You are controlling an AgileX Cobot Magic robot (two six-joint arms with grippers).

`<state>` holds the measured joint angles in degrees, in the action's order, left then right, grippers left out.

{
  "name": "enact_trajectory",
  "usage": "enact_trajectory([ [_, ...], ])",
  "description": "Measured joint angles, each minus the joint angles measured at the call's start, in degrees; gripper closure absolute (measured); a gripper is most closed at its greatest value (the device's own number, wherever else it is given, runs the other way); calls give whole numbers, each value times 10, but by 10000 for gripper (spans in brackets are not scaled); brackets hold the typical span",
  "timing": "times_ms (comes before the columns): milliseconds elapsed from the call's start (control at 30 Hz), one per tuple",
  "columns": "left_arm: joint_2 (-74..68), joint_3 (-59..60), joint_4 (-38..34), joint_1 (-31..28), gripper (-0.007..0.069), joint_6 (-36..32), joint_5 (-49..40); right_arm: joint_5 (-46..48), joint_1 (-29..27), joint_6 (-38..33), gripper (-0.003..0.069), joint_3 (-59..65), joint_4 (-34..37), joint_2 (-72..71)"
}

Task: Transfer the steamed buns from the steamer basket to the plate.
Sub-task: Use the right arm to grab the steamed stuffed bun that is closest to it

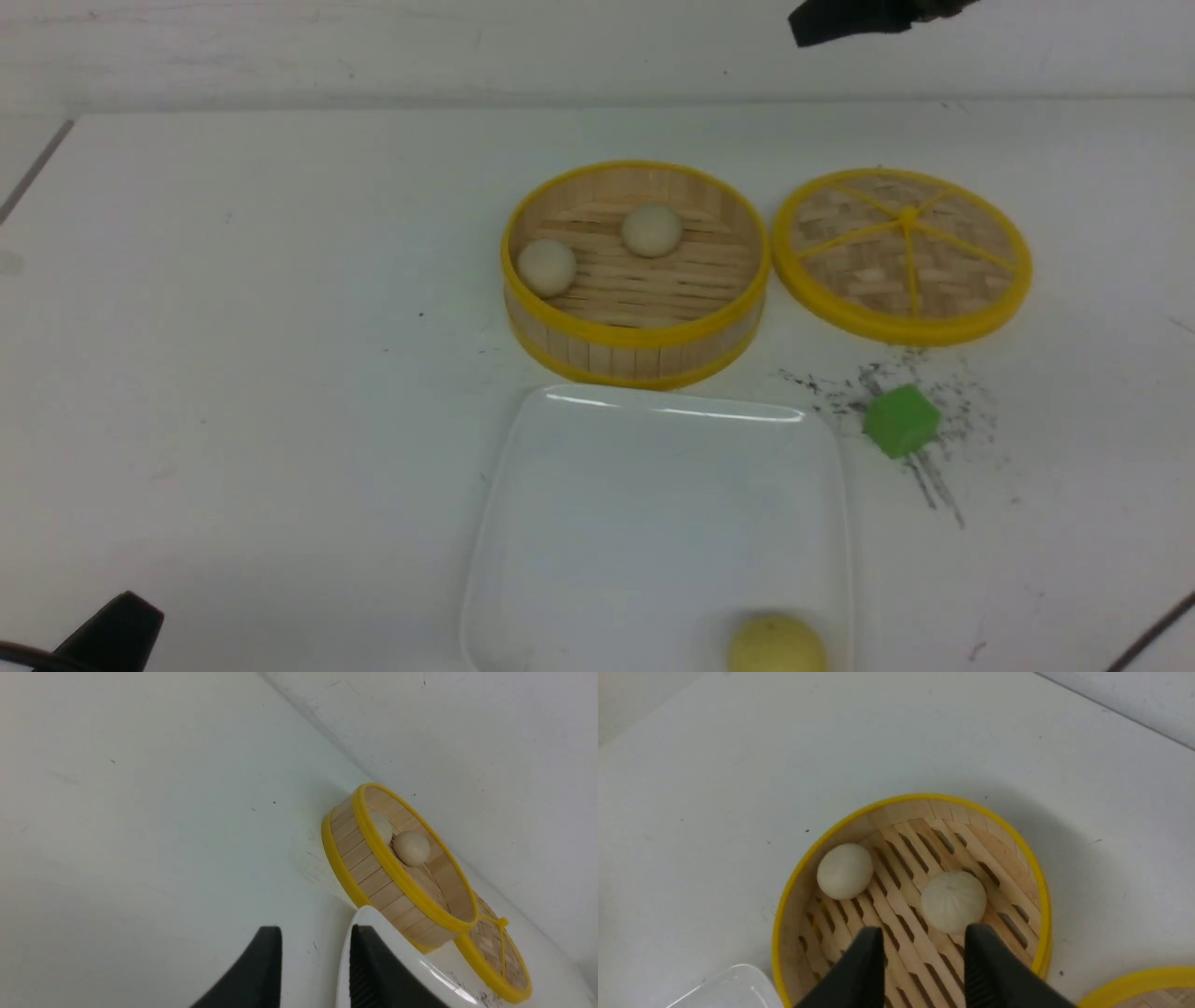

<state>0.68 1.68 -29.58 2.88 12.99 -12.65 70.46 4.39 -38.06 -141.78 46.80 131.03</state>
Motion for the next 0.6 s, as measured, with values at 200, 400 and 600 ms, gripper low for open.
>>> enact_trajectory([
  [200, 0, 0, 1, 0, 384, 0, 0, 6, 47, 5, 396, -56, -61, 66],
  [400, 0, 0, 7, 0, 384, 0, 0, 10, 108, -9, 396, -61, -116, 80],
  [600, 0, 0, 14, 0, 384, 0, 0, 12, 127, -10, 396, -61, -157, 105],
])
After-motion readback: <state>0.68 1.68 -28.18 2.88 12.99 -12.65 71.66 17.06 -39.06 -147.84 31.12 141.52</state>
